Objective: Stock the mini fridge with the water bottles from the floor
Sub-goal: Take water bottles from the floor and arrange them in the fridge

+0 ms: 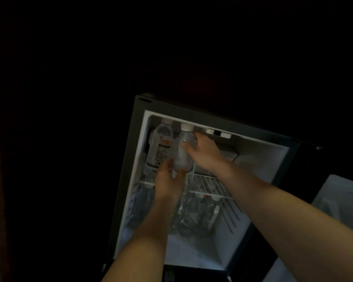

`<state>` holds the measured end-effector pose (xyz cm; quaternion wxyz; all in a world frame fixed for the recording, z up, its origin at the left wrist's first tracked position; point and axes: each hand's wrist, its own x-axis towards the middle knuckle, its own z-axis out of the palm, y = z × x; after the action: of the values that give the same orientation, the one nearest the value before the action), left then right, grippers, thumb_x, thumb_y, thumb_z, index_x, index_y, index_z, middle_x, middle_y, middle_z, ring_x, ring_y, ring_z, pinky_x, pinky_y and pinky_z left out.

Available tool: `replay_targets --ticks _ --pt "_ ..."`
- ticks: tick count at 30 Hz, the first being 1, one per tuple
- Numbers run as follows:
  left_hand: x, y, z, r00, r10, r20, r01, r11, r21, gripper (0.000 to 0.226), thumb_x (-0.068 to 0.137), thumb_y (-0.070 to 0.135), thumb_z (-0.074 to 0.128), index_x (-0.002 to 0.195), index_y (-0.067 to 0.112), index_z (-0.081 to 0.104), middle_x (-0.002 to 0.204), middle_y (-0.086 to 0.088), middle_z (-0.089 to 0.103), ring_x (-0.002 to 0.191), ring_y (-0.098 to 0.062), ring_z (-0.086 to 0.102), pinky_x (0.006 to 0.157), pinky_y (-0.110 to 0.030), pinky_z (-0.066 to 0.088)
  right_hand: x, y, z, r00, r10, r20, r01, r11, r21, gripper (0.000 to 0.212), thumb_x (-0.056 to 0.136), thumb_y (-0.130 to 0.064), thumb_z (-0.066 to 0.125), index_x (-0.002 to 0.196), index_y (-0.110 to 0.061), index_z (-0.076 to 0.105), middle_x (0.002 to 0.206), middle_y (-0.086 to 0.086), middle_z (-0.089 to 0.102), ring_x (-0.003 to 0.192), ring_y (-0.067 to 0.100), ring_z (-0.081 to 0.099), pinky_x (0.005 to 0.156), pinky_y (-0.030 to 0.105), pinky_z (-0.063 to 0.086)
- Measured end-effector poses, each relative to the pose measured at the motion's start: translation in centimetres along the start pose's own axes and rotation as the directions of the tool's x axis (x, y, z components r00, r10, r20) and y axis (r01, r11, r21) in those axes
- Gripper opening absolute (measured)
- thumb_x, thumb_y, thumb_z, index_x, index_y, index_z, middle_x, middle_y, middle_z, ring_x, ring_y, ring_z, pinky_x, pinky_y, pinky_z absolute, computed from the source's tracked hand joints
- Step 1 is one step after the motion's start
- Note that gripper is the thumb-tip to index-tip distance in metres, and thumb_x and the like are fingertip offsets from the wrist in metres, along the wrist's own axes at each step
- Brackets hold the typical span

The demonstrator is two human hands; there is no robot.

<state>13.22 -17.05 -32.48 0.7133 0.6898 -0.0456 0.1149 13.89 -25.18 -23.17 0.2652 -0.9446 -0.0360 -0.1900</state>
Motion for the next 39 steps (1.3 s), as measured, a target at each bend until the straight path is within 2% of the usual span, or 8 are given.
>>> replay_targets --ticks 3,8,11,15,20,26,32,39 --pt "-0.1 0.2 0.3 0.999 -0.033 0.024 0.033 0.999 0.02 0.041 0.086 0.016 0.063 0.125 0.016 0.049 0.114 -0.001 0.06 0.1 -0.013 0.055 0.075 -0.022 0.04 0.6 0.0 0.1 0.998 0.066 0.0 -0.066 0.998 0.013 0.044 0.094 -0.034 0.051 0.133 -0.014 0.047 0.131 0.008 0.056 0.117 0.027 0.055 0.084 0.027 0.041" --pt "0.2 -1.5 1.0 0.998 -0.051 0.042 0.041 0.98 0.197 0.062 0.082 0.019 0.067 0.136 0.024 0.038 0.131 -0.005 0.056 0.12 -0.024 0.055 0.099 -0.035 0.047 1.1 0.5 0.1 0.988 0.156 0.01 -0.156 0.982 0.104 0.045 0.096 -0.033 0.049 0.136 -0.015 0.045 0.134 0.009 0.054 0.117 0.028 0.054 0.085 0.028 0.043" --pt "0.2 -2.4 1.5 1.0 -0.011 -0.002 0.011 0.975 0.222 0.062 0.08 0.02 0.068 0.134 0.029 0.039 0.133 -0.002 0.055 0.122 -0.022 0.053 0.101 -0.042 0.048 1.2 1.3 0.3 0.984 0.179 0.022 -0.179 0.957 0.229 0.048 0.093 -0.033 0.053 0.137 -0.017 0.043 0.134 0.009 0.053 0.119 0.028 0.054 0.096 0.041 0.048" --pt "0.4 -2.9 1.9 1.0 -0.008 -0.013 0.011 0.98 0.201 0.057 0.083 0.02 0.064 0.134 0.031 0.04 0.134 0.003 0.053 0.126 -0.019 0.05 0.104 -0.042 0.045 0.6 3.0 1.5 0.971 0.22 0.093 -0.239 0.905 0.352 0.055 0.083 -0.025 0.069 0.133 -0.016 0.047 0.127 0.006 0.059 0.114 0.023 0.059 0.088 0.034 0.051" --pt "0.5 -3.3 1.5 1.0 0.013 0.025 -0.017 0.99 0.141 0.047 0.085 0.017 0.061 0.127 0.029 0.045 0.133 0.003 0.05 0.126 -0.018 0.049 0.102 -0.044 0.046 0.4 4.1 3.2 0.967 0.24 0.089 -0.256 0.894 0.368 0.048 0.083 -0.027 0.069 0.125 -0.016 0.049 0.121 0.007 0.062 0.106 0.026 0.063 0.086 0.046 0.056" --pt "0.9 -3.4 -0.2 0.959 0.158 -0.235 -0.088 0.954 0.286 0.063 0.09 0.004 0.049 0.145 0.021 0.024 0.149 -0.008 0.024 0.138 -0.024 0.03 0.111 -0.043 0.037 0.6 3.8 4.4 0.968 0.244 0.061 -0.246 0.872 0.423 0.056 0.085 -0.023 0.067 0.133 -0.018 0.038 0.13 0.006 0.055 0.116 0.026 0.057 0.096 0.049 0.05" --pt "1.1 -4.0 -0.7 0.973 0.122 -0.195 -0.061 0.953 0.295 0.061 0.094 0.007 0.039 0.15 0.02 0.018 0.155 -0.005 0.022 0.144 -0.019 0.023 0.118 -0.038 0.026 1.4 3.5 5.5 0.971 0.228 0.074 -0.236 0.856 0.461 0.059 0.084 -0.027 0.068 0.135 -0.021 0.039 0.132 0.006 0.054 0.118 0.027 0.056 0.096 0.048 0.05" --pt "1.9 -4.1 -0.6 0.986 0.065 -0.15 -0.025 0.967 0.253 0.065 0.093 0.004 0.04 0.15 0.019 0.013 0.157 -0.007 0.02 0.144 -0.021 0.023 0.117 -0.041 0.027 1.8 3.5 6.1 0.964 0.253 0.083 -0.265 0.874 0.408 0.056 0.084 -0.029 0.068 0.133 -0.022 0.041 0.129 0.007 0.059 0.115 0.026 0.058 0.097 0.048 0.049"
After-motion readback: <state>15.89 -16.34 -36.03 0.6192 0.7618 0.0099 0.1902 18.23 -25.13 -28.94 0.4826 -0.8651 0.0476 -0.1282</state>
